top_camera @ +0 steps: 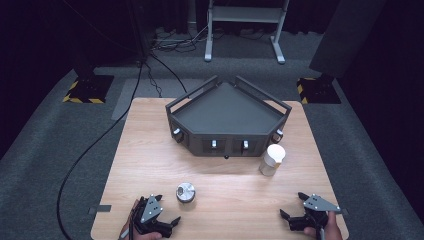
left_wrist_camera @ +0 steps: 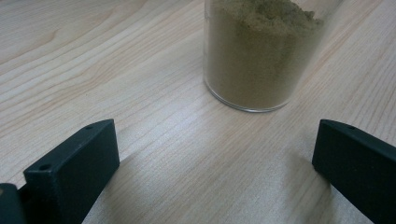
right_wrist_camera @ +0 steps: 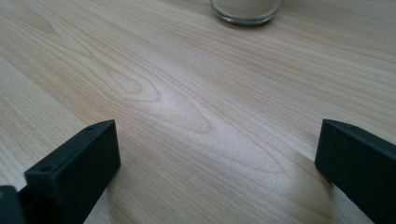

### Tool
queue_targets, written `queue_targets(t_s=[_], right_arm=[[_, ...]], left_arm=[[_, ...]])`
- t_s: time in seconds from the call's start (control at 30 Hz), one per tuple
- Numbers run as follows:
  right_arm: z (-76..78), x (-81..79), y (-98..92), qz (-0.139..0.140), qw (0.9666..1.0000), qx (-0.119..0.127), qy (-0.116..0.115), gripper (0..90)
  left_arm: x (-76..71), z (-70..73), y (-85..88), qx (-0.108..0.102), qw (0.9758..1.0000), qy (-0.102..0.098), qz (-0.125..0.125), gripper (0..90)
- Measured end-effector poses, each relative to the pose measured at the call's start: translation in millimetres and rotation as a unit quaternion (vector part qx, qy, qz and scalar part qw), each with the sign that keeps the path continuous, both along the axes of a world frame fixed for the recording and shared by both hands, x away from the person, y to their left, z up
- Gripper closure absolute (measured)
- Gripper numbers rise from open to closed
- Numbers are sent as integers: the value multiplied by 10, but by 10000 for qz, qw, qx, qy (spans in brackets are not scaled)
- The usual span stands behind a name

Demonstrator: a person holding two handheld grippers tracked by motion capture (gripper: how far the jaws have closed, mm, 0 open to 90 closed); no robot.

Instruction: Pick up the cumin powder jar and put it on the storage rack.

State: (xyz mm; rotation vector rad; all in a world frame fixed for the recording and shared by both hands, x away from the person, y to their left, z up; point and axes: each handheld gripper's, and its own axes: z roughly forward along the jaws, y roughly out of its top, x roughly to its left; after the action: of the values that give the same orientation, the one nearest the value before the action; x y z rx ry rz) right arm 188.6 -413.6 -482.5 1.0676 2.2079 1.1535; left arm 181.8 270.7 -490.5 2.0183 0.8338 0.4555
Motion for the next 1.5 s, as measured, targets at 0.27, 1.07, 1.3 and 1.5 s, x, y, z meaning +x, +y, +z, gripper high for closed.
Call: queue_targets(t_s=[0.27, 1.07, 1.3, 1.5], right_arm=[[0, 7, -7, 31, 10000, 2, 2, 0], [1, 12, -12, 52, 10000, 1, 5, 0], [1, 6, -7, 33, 10000, 3, 4, 0], [1, 6, -7, 32, 10000, 3, 4, 0]], left_arm=[[0, 0, 0, 3, 10000, -2, -2, 6], [-22, 41, -28, 22, 9999, 28, 110, 9], [-15, 80, -51, -217, 9996, 98, 155, 9], [17, 128, -123, -340, 9993, 74, 139, 9]])
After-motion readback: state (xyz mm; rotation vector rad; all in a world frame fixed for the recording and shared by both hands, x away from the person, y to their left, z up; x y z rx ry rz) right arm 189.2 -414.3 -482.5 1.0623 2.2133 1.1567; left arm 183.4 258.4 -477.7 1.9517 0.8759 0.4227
